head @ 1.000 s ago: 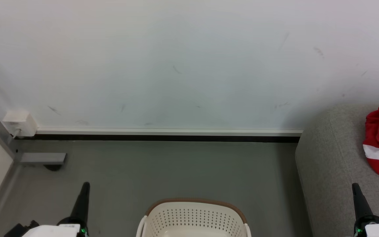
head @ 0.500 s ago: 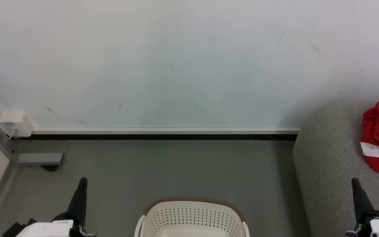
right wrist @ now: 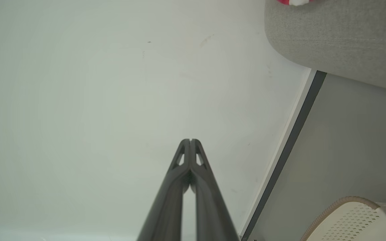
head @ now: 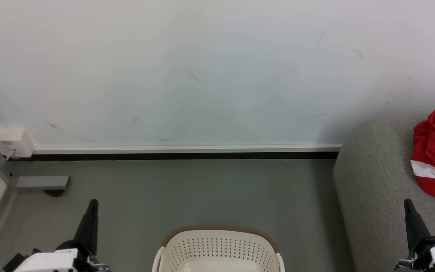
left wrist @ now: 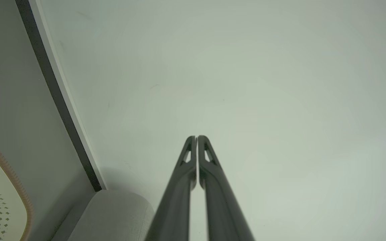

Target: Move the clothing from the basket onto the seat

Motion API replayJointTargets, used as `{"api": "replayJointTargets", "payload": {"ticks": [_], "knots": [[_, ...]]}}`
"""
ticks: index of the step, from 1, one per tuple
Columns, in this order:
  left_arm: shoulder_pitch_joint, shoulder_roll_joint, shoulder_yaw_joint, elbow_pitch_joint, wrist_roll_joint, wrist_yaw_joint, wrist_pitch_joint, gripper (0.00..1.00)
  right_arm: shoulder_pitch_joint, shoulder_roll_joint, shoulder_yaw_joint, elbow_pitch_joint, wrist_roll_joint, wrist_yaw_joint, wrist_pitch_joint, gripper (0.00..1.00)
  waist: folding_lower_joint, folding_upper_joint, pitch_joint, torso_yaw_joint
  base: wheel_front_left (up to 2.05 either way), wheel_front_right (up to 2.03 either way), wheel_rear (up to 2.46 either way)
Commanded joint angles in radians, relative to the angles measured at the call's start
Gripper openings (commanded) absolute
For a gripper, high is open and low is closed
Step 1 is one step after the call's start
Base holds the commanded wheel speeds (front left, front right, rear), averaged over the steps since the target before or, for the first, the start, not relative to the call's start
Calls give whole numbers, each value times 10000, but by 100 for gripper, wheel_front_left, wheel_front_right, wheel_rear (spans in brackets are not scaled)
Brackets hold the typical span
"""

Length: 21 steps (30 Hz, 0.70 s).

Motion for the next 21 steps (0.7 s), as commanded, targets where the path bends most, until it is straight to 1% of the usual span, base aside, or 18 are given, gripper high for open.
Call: {"api": "replayJointTargets", "payload": {"ticks": [1,21], "knots": [[-71,-1,45,-36,-29,-45,41,0,-78,-84,-46,-50,62,4,45,0,0,0,0,1,0,0,0],[-71,-18,67,-30,2,-50,61,0,-76,-83,-45,-49,51,4,44,0,0,0,0,1,0,0,0]]}}
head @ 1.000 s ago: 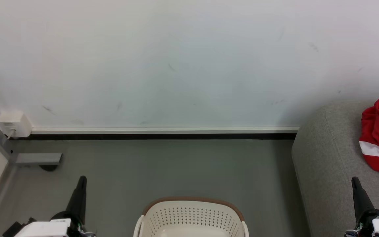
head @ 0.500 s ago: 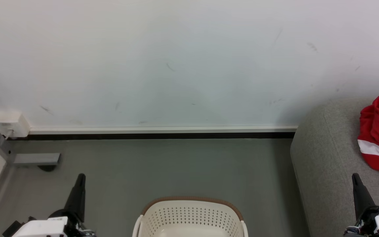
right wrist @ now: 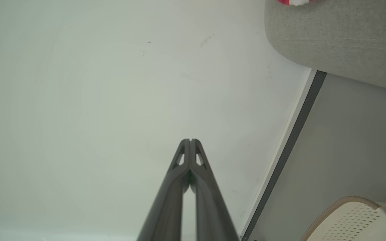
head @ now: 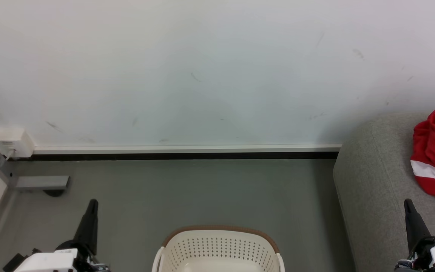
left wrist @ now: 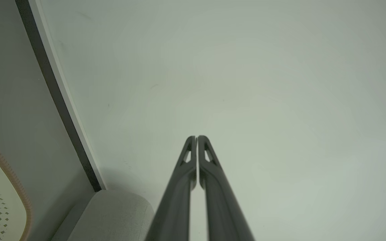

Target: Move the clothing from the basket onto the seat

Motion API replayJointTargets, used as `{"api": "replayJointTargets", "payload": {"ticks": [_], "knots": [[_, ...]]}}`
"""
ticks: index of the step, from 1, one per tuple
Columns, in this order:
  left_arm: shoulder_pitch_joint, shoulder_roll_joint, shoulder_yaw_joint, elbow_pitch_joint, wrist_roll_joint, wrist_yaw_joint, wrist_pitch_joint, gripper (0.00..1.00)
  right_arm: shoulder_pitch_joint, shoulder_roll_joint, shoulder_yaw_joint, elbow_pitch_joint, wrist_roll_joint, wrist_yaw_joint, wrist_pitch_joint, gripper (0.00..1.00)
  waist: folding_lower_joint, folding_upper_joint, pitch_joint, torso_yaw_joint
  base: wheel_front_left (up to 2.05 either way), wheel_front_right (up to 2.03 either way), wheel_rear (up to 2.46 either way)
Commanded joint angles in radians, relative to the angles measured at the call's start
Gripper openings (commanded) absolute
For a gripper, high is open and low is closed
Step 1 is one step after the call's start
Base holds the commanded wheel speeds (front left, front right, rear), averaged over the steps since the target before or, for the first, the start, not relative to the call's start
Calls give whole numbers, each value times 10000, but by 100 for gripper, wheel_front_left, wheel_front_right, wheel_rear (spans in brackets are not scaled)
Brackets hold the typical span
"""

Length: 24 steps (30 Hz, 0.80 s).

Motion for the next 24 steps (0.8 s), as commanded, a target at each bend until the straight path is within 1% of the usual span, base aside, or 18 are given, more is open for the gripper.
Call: {"api": "replayJointTargets", "payload": {"ticks": [1,24], "knots": [[-58,-10,50,-28,36,-50,45,0,-68,-81,-43,-48,16,4,44,0,0,0,0,1,0,0,0],[-61,-22,75,-22,66,-54,47,0,-67,-79,-42,-47,17,4,43,0,0,0,0,1,0,0,0]]}}
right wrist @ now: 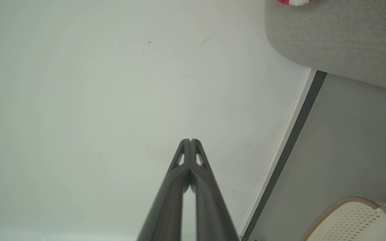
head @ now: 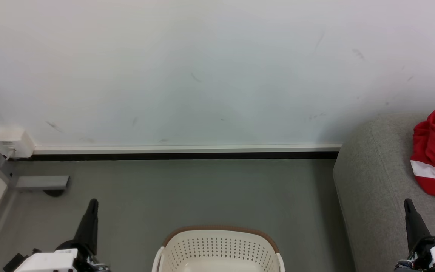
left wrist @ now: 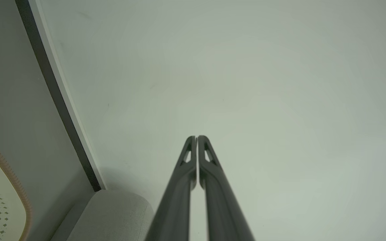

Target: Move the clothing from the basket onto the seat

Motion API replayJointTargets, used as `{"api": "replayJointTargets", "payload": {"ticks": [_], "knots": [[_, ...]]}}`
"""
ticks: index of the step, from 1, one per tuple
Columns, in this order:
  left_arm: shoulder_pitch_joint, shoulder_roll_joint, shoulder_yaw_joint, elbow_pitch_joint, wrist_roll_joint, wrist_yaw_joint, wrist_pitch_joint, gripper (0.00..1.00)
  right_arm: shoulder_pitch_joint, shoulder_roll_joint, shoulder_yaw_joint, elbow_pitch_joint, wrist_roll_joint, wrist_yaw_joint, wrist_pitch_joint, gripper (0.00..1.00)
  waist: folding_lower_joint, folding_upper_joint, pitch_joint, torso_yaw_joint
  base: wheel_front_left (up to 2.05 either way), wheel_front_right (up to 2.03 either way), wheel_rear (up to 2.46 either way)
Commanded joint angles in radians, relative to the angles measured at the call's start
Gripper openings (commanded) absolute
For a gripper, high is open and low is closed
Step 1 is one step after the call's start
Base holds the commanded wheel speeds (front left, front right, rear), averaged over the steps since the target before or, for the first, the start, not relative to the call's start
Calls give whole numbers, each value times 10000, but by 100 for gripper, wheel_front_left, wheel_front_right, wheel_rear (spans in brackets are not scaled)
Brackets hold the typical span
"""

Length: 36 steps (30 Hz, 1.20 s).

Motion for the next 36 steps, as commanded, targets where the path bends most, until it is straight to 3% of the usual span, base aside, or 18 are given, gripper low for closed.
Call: {"api": "replayJointTargets", "payload": {"ticks": [1,36], "knots": [[-61,-4,57,-22,66,-54,14,0,-66,-77,-42,-47,17,4,43,0,0,0,0,1,0,0,0],[-65,-17,80,-18,100,-57,43,0,-66,-78,-41,-48,16,4,42,0,0,0,0,1,0,0,0]]}}
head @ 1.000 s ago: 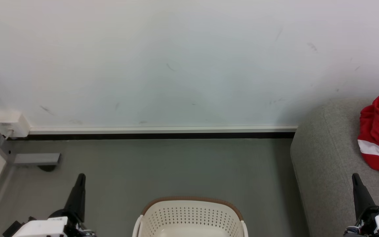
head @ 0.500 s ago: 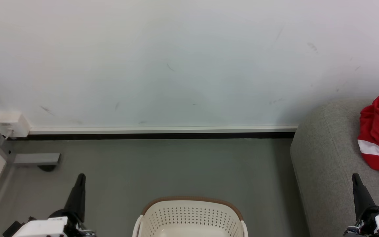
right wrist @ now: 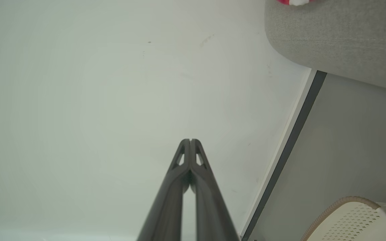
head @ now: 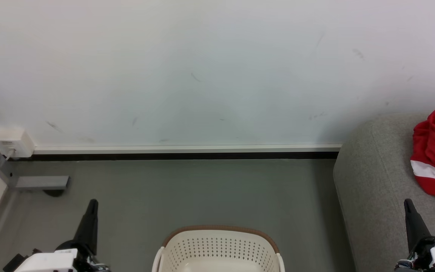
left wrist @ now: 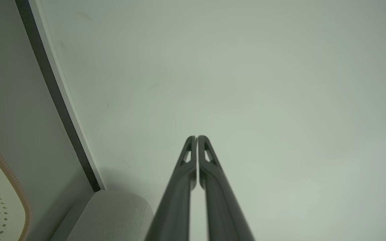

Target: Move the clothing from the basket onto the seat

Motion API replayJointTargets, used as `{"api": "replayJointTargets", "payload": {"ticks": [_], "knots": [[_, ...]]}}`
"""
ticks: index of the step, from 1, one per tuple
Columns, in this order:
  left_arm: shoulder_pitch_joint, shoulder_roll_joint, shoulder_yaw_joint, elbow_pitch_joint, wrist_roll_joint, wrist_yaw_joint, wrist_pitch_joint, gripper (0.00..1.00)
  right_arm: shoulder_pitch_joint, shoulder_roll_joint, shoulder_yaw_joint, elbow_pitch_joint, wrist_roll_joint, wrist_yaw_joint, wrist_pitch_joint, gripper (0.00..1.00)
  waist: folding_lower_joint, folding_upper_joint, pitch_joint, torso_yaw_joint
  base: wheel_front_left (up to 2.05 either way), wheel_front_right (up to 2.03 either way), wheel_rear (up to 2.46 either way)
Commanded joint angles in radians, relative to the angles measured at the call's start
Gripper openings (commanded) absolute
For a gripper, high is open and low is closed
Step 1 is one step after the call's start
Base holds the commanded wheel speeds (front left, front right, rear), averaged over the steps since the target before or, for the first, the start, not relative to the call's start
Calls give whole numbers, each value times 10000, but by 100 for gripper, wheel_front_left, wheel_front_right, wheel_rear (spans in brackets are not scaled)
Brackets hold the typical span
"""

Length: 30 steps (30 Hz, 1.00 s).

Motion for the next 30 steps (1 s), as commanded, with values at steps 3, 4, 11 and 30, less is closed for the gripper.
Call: {"api": "replayJointTargets", "payload": {"ticks": [3,4,11,30], "knots": [[-63,10,46,-19,94,-55,33,0,-66,-78,-41,-48,14,4,42,0,0,0,0,0,0,0,0],[-63,9,46,-19,95,-55,32,0,-66,-78,-41,-48,14,4,42,0,0,0,0,0,0,0,0],[-64,6,52,-18,103,-56,35,0,-66,-78,-41,-48,14,4,42,0,0,0,0,0,0,0,0],[-66,0,64,-16,121,-57,50,0,-66,-78,-40,-48,15,4,42,0,0,0,0,0,0,0,0]]}}
